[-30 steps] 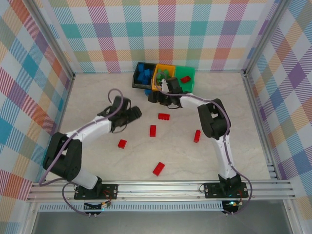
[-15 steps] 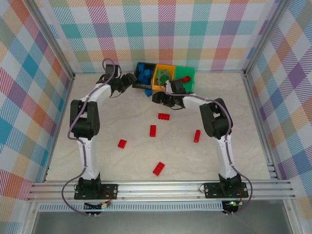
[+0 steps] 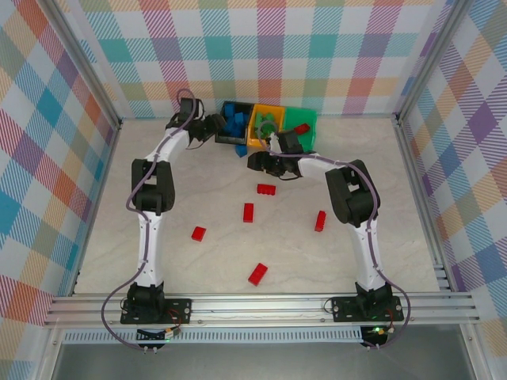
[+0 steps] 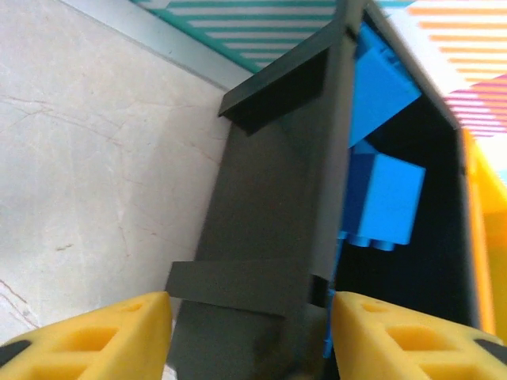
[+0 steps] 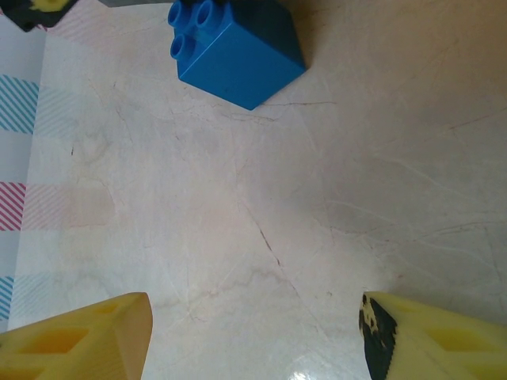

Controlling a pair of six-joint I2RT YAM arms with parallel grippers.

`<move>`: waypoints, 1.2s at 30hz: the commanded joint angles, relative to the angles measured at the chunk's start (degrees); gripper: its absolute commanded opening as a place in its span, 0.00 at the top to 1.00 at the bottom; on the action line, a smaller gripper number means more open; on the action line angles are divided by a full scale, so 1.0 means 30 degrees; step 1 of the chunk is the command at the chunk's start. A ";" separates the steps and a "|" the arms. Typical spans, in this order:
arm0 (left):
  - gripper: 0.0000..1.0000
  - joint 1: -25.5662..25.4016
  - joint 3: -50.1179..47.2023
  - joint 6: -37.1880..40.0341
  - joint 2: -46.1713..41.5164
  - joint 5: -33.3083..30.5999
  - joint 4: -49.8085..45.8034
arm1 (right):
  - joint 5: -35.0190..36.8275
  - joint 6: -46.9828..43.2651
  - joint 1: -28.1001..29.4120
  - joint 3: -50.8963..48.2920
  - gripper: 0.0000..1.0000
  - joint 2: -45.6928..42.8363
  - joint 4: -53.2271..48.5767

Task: Sort the legos into containers by color
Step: Pick up the container from the top-center of the table.

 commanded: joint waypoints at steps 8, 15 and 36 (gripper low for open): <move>0.75 -0.0814 0.0589 -0.0092 0.0150 0.0263 0.0567 | -0.0355 -0.0487 0.0137 0.0642 0.30 -0.0775 -0.1043; 0.80 -0.1319 0.0096 -0.0622 -0.0861 -0.0091 0.0117 | 0.2009 -0.0871 0.0108 0.0827 0.30 -0.0632 -0.0918; 0.81 -0.1247 0.0064 -0.0619 -0.2264 -0.0014 -0.0778 | 0.4462 -0.0332 -0.0118 1.0583 0.27 0.5743 -0.3470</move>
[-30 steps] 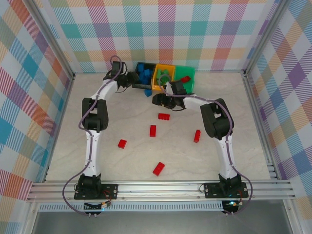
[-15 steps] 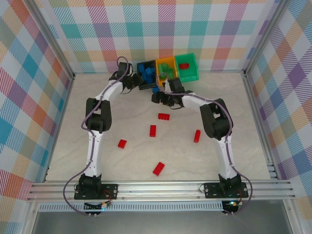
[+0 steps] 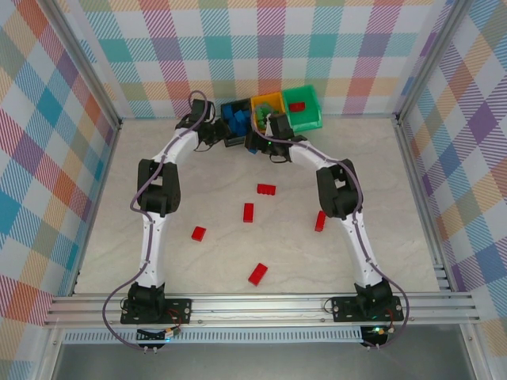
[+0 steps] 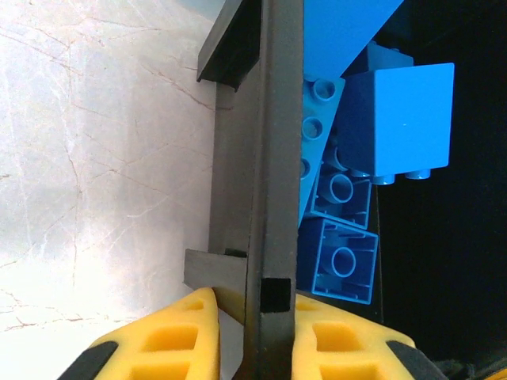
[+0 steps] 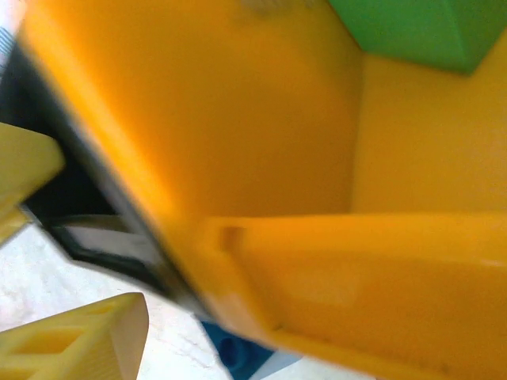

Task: Sort the legos into containers by color
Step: Pick up the container from the top-center of the table.

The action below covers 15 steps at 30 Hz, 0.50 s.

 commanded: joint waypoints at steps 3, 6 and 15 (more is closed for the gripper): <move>0.81 0.0011 0.0211 -0.1024 -0.1895 0.1254 0.0717 | -0.2123 0.0623 -0.0024 0.2394 0.27 0.1456 -0.0741; 0.81 0.0020 0.0335 -0.1021 -0.1870 0.1327 0.0682 | -0.4968 0.0415 -0.0009 0.3882 0.27 0.2534 -0.0667; 0.81 0.0020 -0.0062 -0.1017 -0.1881 0.1619 0.0737 | -1.2361 -0.2722 0.0474 0.3643 0.28 0.2227 -0.1992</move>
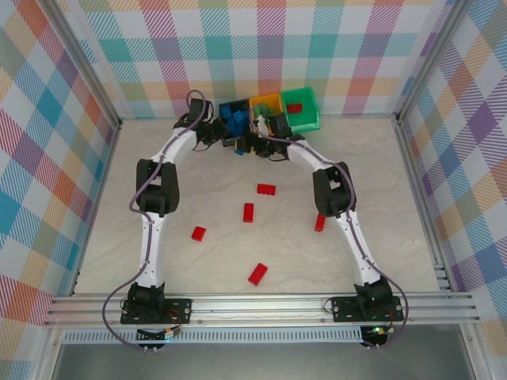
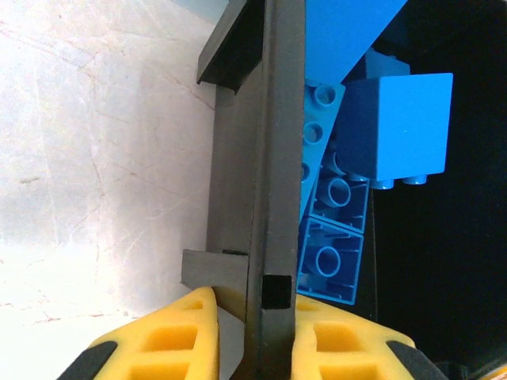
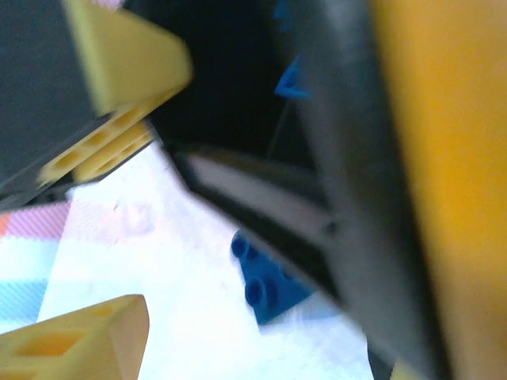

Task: Sort the legos into containers by color
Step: Pick up the container from the top-center of the table, then place the container at the top-center of the table, then move the lego to the center of the table.

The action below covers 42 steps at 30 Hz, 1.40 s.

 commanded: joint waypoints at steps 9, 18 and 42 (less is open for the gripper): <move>0.81 -0.0213 -0.1866 -0.1045 -0.2405 0.1765 0.1777 | 0.2686 -0.2351 0.0898 -0.4978 0.29 -0.3733 -0.0879; 0.81 -0.0198 0.0273 -0.1211 -0.2343 0.1232 0.1250 | 0.6050 0.2650 0.0617 -0.5527 0.26 -0.3062 0.2558; 0.82 -0.0127 0.1891 -0.1194 -0.1224 0.1400 0.0969 | 0.2066 0.8903 0.1144 -0.2204 0.23 0.1163 0.7333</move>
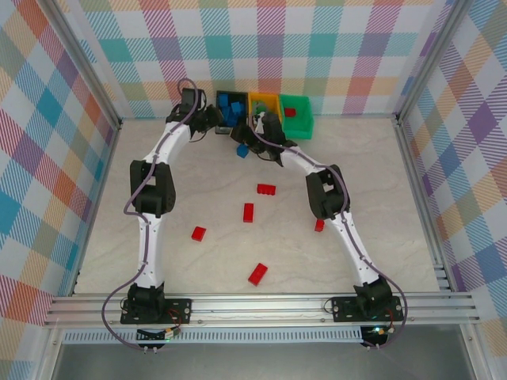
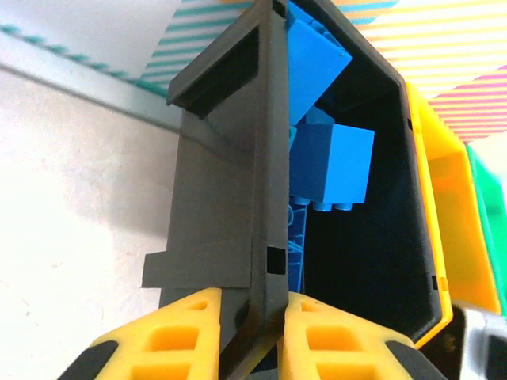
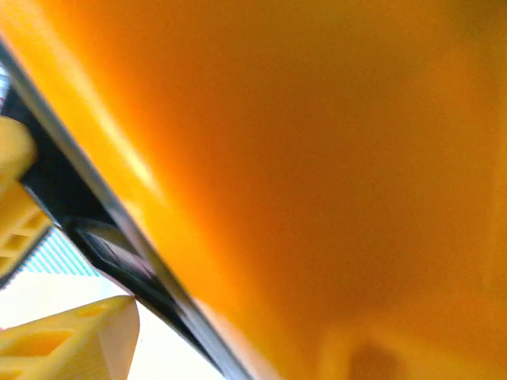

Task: Sort the legos into containers by color
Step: Move the lego to the center of the table.

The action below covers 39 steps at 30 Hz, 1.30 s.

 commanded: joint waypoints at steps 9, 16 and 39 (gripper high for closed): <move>0.82 -0.0519 -0.1714 -0.1498 -0.1198 0.2360 0.1823 | -0.5932 0.0028 0.0923 -0.8535 0.23 -0.3734 0.1690; 0.82 -0.0577 -0.8931 -0.2124 -0.4322 0.2424 0.6056 | -0.9279 -0.2116 0.1397 -1.0170 0.23 -0.5137 0.0260; 0.80 0.0340 -1.6365 0.0669 -0.9716 0.1745 0.5143 | -0.1581 -0.9794 0.3552 -1.3264 0.22 -1.0639 -0.6932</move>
